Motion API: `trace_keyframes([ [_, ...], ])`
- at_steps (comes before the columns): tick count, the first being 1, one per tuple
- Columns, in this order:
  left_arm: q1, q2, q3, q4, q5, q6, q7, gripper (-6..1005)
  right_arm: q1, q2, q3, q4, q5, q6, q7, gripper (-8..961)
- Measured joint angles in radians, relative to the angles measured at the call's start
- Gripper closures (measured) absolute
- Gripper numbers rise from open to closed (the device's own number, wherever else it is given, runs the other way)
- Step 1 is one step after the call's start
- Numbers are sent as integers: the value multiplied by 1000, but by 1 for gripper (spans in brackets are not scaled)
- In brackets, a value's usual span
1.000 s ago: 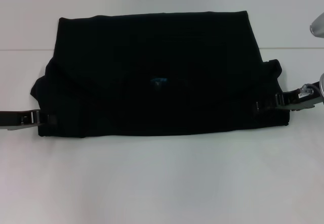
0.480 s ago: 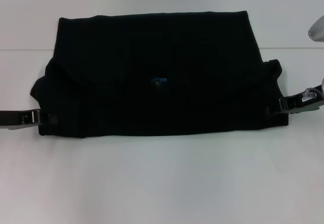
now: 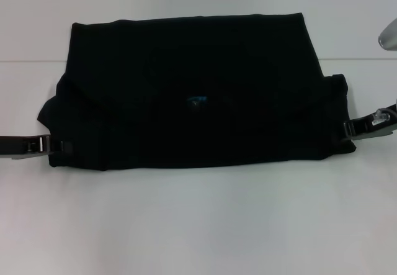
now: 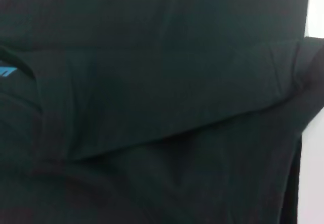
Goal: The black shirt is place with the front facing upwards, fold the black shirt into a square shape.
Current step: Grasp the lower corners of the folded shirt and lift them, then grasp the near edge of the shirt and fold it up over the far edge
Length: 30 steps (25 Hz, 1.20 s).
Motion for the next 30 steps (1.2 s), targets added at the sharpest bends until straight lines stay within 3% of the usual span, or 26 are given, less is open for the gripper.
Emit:
trace_keyframes([
  [5, -8, 38, 1, 2, 6, 107, -5, 972, -6, -20, 9, -31, 3, -105, -22, 804],
  [9, -11, 77, -3, 8, 27, 239, -17, 973, -40, -43, 11, -106, 3, -266, -38, 859],
  [12, -12, 92, -7, 34, 82, 342, -37, 973, -70, -67, 27, -149, 3, -392, -66, 859],
  [13, -12, 94, -8, 38, 93, 363, -38, 973, -91, -84, 63, -160, 3, -481, -103, 859],
  [20, -24, 101, -10, 54, 263, 613, 8, 973, -150, -121, 128, -153, 0, -702, -260, 859],
  [25, -38, 99, 20, 57, 340, 708, 46, 973, -178, -122, 118, -150, -17, -806, -354, 859],
  [30, -55, 92, 67, 64, 380, 772, 100, 973, -177, -112, 120, -145, -57, -826, -381, 858],
])
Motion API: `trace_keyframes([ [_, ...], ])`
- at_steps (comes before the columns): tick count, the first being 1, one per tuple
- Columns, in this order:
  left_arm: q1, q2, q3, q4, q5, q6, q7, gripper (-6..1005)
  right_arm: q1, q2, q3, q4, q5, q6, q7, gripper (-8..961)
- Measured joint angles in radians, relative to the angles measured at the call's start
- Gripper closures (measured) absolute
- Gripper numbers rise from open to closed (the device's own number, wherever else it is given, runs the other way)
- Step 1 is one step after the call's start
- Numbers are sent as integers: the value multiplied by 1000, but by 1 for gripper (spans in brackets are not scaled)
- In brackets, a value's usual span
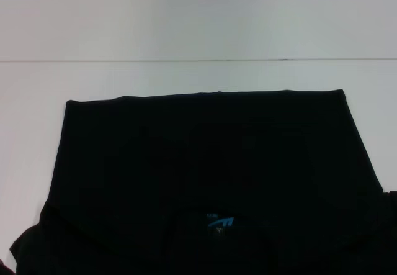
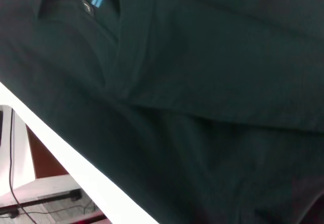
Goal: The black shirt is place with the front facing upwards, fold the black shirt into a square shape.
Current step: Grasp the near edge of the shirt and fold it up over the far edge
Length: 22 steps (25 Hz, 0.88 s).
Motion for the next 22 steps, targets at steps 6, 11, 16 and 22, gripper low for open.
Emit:
trace_keyframes([
  [6, -29, 3, -98, 3, -32, -3, 18, 972, 16, 3, 80, 31, 10, 35, 1, 858],
  [11, -75, 14, -346, 4, -48, -61, -43, 972, 29, -4, 230, 44, 55, 80, 35, 858],
  [16, -89, 11, -456, -6, -89, -255, -179, 972, 25, -41, 367, 112, 189, 216, 107, 858],
  [22, -56, -30, -462, -22, -224, -499, -219, 973, 3, -23, 413, 213, 395, 460, 104, 857],
])
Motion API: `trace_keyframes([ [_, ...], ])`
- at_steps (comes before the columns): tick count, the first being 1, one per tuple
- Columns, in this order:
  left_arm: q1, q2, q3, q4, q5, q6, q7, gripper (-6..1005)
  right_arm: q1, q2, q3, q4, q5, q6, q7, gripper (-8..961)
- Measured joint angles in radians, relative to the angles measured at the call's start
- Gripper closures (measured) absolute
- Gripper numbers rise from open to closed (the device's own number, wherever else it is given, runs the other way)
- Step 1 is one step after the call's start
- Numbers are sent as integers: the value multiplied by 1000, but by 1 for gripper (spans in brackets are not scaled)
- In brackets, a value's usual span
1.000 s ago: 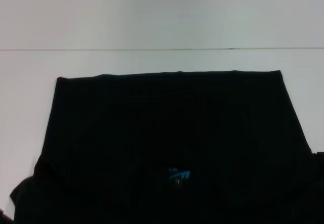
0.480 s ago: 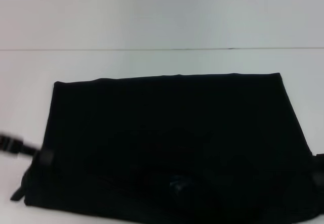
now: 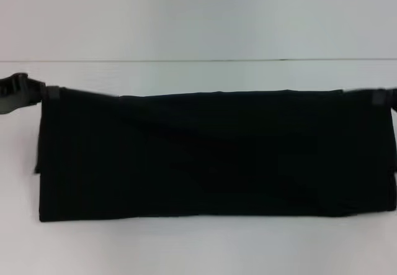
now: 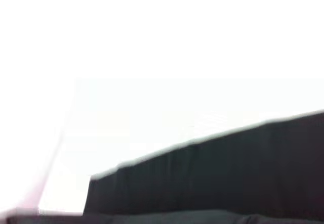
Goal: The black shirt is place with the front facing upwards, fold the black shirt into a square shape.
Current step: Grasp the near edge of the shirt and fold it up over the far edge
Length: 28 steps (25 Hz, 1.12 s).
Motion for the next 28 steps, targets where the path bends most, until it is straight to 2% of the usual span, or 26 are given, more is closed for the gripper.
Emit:
trace_keyframes([
  [1, 12, -22, 0, -8, -45, -81, 4, 973, 0, 14, -1, 12, 23, 58, -9, 857],
  [2, 12, -22, 0, -8, -45, -81, 4, 973, 1, 31, -3, 26, 42, 109, -19, 856],
  [6, 28, -81, 2, -12, -109, -245, 45, 973, 7, 104, -3, 46, 125, 281, -91, 854],
  [8, 33, -104, 5, -13, -129, -302, 69, 973, 14, 148, -5, 47, 162, 369, -141, 853],
  [10, 34, -128, 6, -13, -149, -360, 100, 973, 24, 183, -5, 47, 186, 437, -184, 852],
  [13, 36, -155, 5, -15, -187, -425, 138, 973, 42, 236, -5, 48, 236, 541, -267, 851],
  [15, 36, -168, 7, -18, -206, -466, 158, 973, 57, 258, -5, 52, 268, 601, -317, 850],
  [17, 34, -179, 9, -29, -229, -510, 184, 973, 69, 265, -5, 80, 302, 647, -365, 849],
  [23, 22, -198, 9, -85, -322, -584, 287, 972, 94, 267, -5, 158, 392, 736, -512, 846],
  [28, 9, -234, 10, -94, -350, -671, 330, 973, 103, 271, -5, 222, 507, 796, -670, 843],
])
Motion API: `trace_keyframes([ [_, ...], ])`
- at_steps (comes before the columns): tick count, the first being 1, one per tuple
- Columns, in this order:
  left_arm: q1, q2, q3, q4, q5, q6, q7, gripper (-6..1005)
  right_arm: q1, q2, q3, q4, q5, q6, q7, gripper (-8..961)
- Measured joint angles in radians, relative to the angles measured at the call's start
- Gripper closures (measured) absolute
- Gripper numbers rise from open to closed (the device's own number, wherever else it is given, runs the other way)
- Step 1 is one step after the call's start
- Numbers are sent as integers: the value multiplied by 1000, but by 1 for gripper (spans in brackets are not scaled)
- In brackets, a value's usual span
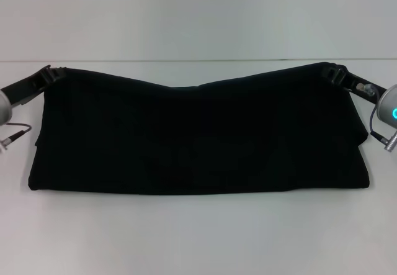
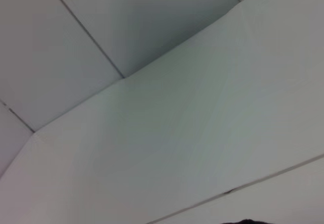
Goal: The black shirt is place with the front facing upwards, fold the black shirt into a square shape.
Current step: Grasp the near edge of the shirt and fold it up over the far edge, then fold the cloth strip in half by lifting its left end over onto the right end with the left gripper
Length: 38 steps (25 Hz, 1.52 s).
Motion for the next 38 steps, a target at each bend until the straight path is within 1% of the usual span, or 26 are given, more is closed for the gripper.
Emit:
trace_keyframes([
  [2, -6, -24, 0, -1, -29, -38, 37, 973, 1, 1, 0, 21, 60, 3, -92, 842],
  [5, -7, -56, 0, -8, -125, -58, 169, 972, 1, 2, 0, 55, 152, -2, -219, 774],
  [7, -6, -71, 0, -10, -180, -63, 236, 972, 1, 2, 0, 70, 191, -2, -268, 728],
  [8, -4, -83, 0, -11, -226, -69, 280, 971, 2, 2, 0, 73, 201, -1, -283, 705],
  [12, 0, -87, -1, -19, -267, -75, 301, 852, 3, 2, 3, 74, 209, 3, -300, 614],
  [14, 7, -86, -4, -25, -297, -77, 302, 793, -3, 2, 9, 74, 213, -6, -302, 530],
  [17, 27, -82, -3, -25, -360, -60, 302, 574, -20, 2, 17, 73, 238, -42, -303, 405],
  [22, 67, -70, -3, -26, -436, 0, 298, 358, -66, -1, 20, 71, 318, -139, -303, 181],
  [23, 73, -68, -2, -26, -439, 8, 298, 338, -74, -1, 21, 69, 325, -164, -303, 135],
  [26, 100, -61, 2, -27, -440, 62, 297, 277, -100, -1, 25, 65, 352, -230, -305, 78],
  [28, 118, -52, 5, -34, -439, 110, 293, 236, -116, -1, 24, 65, 376, -270, -316, 41],
  [29, 133, -41, 12, -41, -433, 160, 264, 216, -122, -2, 17, 65, 376, -296, -334, 22],
  [31, 153, -20, 39, -46, -417, 214, 204, 176, -133, -3, -16, 65, 349, -361, -383, 23],
  [32, 166, -2, 68, -47, -403, 248, 149, 155, -138, -4, -49, 61, 323, -399, -412, 23],
  [33, 194, 40, 144, -48, -371, 308, 28, 135, -144, -5, -88, 54, 292, -437, -438, 23],
  [34, 212, 69, 192, -48, -353, 345, -44, 126, -148, -6, -133, 46, 260, -466, -457, 24],
  [35, 226, 92, 227, -48, -339, 377, -100, 117, -151, -6, -178, 35, 223, -496, -480, 24],
  [36, 226, 92, 227, -48, -339, 377, -100, 109, -152, -6, -229, 24, 186, -518, -497, 24],
  [37, 239, 109, 247, -43, -323, 417, -142, 100, -153, -5, -267, 18, 157, -534, -513, 24],
  [38, 250, 120, 256, -37, -312, 444, -173, 91, -154, -4, -313, 14, 128, -549, -530, 25],
])
